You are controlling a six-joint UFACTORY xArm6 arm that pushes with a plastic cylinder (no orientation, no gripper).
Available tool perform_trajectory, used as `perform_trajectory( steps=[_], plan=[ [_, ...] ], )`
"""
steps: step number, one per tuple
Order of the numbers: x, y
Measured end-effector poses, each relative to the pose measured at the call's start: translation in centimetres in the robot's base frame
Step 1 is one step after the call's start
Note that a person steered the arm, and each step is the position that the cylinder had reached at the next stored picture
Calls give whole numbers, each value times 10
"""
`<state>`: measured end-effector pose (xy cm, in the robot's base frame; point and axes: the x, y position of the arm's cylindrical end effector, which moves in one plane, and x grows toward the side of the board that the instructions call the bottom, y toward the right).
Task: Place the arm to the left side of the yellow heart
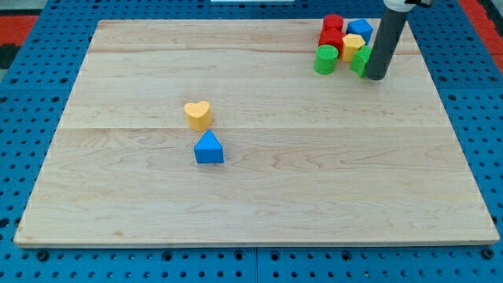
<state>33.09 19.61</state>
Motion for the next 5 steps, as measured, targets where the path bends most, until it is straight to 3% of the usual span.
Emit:
perform_trajectory(
  steps=[1,2,3,4,5],
  plan=[
    [28,0],
    [107,-40],
    [190,-134],
    [214,-252],
    [183,-309]
  ],
)
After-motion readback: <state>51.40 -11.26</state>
